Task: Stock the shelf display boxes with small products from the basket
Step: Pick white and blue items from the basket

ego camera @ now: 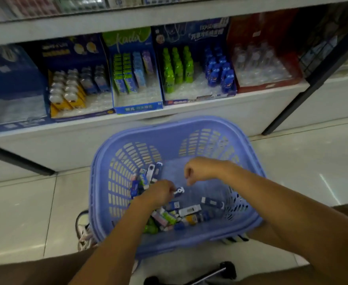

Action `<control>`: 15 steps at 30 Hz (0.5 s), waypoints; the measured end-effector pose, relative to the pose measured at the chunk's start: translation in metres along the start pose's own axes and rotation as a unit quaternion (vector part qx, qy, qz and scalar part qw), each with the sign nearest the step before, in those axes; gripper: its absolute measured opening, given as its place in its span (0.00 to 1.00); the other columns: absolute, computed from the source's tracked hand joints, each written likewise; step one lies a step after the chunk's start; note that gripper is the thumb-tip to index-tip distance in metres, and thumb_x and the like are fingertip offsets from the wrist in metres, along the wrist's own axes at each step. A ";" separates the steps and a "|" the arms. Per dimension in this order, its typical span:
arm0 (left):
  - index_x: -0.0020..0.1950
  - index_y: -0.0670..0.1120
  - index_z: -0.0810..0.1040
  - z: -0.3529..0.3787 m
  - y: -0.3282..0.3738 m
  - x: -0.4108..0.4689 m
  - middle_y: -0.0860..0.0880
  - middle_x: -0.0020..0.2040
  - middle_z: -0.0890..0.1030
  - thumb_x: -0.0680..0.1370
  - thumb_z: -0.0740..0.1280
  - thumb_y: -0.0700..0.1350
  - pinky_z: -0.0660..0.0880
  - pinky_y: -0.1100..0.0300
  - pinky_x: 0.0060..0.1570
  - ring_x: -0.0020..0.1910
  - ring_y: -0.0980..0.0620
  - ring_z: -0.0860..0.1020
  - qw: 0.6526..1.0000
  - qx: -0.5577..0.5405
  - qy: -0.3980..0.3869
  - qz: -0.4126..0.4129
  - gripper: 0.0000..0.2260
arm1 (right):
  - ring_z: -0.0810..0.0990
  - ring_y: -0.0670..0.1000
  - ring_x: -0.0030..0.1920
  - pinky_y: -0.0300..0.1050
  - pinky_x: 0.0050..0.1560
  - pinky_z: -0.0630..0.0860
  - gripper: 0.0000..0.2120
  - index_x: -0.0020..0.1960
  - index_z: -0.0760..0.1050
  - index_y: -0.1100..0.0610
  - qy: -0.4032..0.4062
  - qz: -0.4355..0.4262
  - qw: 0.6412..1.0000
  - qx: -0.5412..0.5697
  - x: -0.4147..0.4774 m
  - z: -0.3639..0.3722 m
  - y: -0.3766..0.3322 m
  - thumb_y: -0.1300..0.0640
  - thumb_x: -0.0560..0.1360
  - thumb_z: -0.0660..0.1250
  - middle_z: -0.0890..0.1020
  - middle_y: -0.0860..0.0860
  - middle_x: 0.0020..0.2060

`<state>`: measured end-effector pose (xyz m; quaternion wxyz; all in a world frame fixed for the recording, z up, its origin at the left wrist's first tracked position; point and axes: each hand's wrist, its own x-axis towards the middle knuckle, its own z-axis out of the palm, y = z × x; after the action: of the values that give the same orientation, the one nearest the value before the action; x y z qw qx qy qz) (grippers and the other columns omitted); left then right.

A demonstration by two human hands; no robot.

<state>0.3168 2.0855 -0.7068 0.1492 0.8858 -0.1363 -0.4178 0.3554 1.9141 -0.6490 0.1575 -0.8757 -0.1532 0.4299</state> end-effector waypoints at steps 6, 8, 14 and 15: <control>0.68 0.45 0.73 0.038 -0.021 0.022 0.40 0.65 0.74 0.78 0.60 0.39 0.73 0.49 0.59 0.61 0.39 0.74 0.998 0.029 -0.063 -0.007 0.18 | 0.73 0.56 0.45 0.49 0.47 0.72 0.13 0.60 0.75 0.62 -0.131 0.051 0.987 -0.073 0.041 0.067 0.025 0.58 0.77 0.65 0.78 0.59 0.54; 0.67 0.45 0.73 0.043 -0.026 0.028 0.39 0.65 0.75 0.78 0.61 0.42 0.72 0.49 0.60 0.61 0.39 0.74 0.998 0.033 -0.048 -0.016 0.17 | 0.76 0.57 0.45 0.51 0.48 0.74 0.14 0.60 0.75 0.65 -0.151 0.062 0.984 -0.068 0.051 0.078 0.034 0.59 0.78 0.65 0.79 0.62 0.57; 0.57 0.38 0.78 0.047 -0.040 0.046 0.37 0.57 0.78 0.77 0.66 0.43 0.72 0.52 0.51 0.54 0.39 0.77 0.998 -0.002 -0.035 -0.042 0.12 | 0.77 0.60 0.44 0.52 0.47 0.72 0.10 0.53 0.76 0.67 -0.177 0.055 0.976 -0.118 0.070 0.102 0.040 0.59 0.77 0.65 0.78 0.62 0.48; 0.53 0.37 0.78 0.045 -0.037 0.048 0.36 0.55 0.78 0.76 0.66 0.41 0.73 0.51 0.50 0.53 0.39 0.77 0.999 0.001 -0.030 -0.046 0.09 | 0.74 0.58 0.39 0.50 0.45 0.70 0.09 0.49 0.75 0.65 -0.186 0.060 0.972 -0.126 0.071 0.104 0.038 0.59 0.77 0.66 0.76 0.60 0.42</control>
<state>0.3157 2.0955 -0.7818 0.1251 0.8785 -0.1002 -0.4501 0.3185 1.9232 -0.7746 -0.0118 -0.8005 -0.1803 0.5714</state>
